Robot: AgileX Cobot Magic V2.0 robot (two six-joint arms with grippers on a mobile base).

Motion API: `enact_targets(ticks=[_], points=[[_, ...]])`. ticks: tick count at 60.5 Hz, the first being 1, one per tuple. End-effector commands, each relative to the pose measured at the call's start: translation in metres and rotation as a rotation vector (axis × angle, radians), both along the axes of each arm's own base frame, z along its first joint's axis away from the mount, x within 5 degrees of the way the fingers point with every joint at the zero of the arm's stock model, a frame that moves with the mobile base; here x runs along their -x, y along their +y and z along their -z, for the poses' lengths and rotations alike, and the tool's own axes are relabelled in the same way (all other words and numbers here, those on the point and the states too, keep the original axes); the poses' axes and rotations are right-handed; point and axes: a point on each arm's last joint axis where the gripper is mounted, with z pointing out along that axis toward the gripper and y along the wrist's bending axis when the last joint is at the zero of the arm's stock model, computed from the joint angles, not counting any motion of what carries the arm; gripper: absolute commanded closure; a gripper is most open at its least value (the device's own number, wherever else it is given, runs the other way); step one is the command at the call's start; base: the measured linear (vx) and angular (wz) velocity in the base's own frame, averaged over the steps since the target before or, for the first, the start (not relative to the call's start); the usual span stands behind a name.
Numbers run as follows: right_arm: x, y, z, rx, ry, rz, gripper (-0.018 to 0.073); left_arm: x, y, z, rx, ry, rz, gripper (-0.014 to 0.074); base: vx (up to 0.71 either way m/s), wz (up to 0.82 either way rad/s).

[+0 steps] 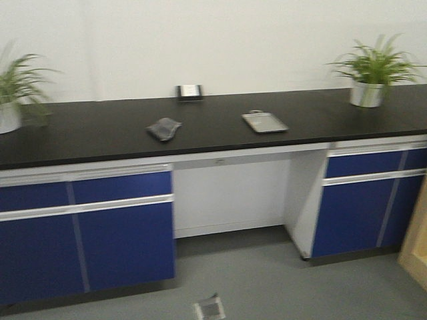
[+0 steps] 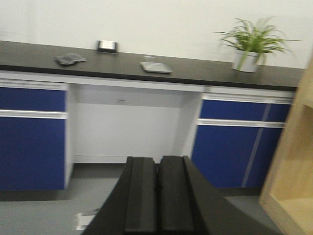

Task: Wipe beaker with gray cloth and return to tray
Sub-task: 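Drive the base to the counter with the gray cloth and tray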

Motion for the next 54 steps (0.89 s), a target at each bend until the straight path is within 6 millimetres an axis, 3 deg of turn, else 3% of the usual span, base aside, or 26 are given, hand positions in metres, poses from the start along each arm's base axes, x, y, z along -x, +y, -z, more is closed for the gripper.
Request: enact_targets(ticks=[1, 22, 54], points=[[0.0001, -0.0002, -0.0026, 0.014, -0.075, 0.003, 0.0564, 0.0008, 0.0002, -0.0108, 0.033, -0.100, -0.001, 0.0602, 0.31, -0.64], [0.0001, -0.0002, -0.0025, 0.014, -0.074, 0.003, 0.0564, 0.0008, 0.0002, -0.0108, 0.033, -0.100, -0.001, 0.0602, 0.36, -0.40], [0.0001, -0.0002, -0.0025, 0.014, -0.074, 0.003, 0.0564, 0.0008, 0.0002, -0.0108, 0.033, -0.100, -0.001, 0.0602, 0.48, -0.10]])
